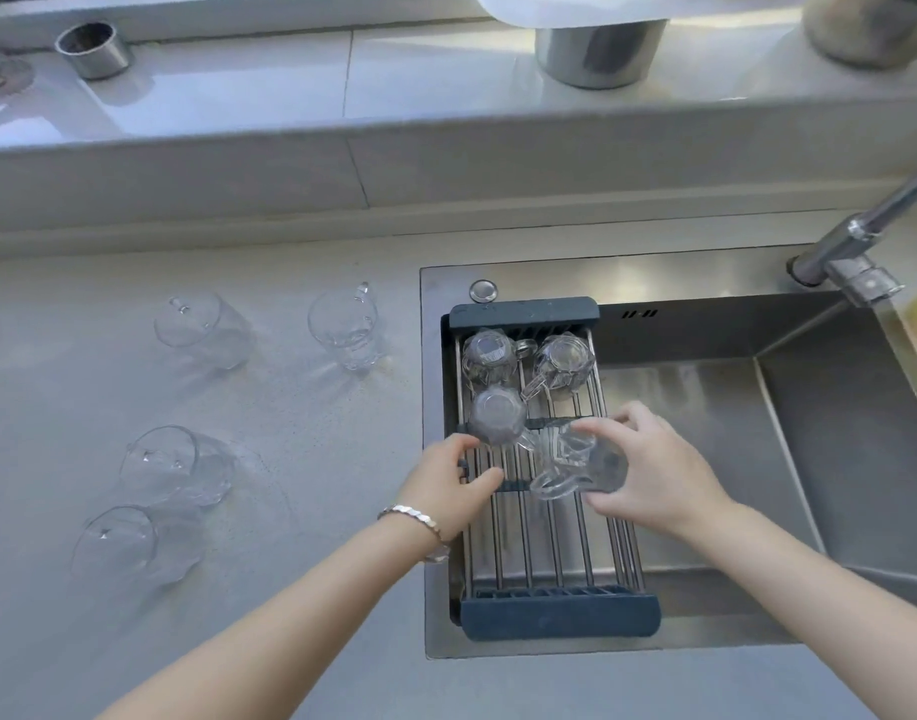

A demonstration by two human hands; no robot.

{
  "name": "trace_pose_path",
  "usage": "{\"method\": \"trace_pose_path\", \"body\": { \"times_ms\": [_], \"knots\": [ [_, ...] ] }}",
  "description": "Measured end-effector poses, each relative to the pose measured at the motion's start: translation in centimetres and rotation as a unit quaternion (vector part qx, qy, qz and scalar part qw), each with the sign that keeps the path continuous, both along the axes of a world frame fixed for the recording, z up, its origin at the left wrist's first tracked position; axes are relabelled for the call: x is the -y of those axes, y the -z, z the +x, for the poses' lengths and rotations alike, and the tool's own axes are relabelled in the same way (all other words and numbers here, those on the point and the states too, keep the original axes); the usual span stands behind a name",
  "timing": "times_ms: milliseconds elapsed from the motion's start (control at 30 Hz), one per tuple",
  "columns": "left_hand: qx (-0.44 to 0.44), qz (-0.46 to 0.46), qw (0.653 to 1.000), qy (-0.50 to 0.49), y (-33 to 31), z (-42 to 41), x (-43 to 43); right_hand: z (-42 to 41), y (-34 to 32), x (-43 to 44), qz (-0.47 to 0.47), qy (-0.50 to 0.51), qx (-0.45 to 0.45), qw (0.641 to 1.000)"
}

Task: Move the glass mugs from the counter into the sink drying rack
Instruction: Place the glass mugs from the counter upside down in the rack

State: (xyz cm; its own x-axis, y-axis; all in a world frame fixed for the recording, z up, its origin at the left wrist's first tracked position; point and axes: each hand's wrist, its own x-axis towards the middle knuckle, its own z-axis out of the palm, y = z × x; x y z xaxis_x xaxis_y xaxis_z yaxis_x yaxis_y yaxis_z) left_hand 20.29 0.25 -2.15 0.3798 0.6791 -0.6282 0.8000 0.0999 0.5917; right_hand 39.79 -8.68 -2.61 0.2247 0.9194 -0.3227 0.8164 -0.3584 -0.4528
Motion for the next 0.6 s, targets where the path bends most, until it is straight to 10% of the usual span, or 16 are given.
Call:
{"method": "trace_pose_path", "body": {
  "times_ms": [233,600],
  "knots": [
    [-0.084,0.073,0.992,0.052,0.9,-5.8,-1.1,-0.9,4.3,-5.3,-0.135,-0.042,0.169,0.975],
    [-0.112,0.225,0.967,0.039,0.1,-11.5,-4.1,-4.3,2.5,-6.4,-0.002,-0.076,0.139,0.987]
  ]
}}
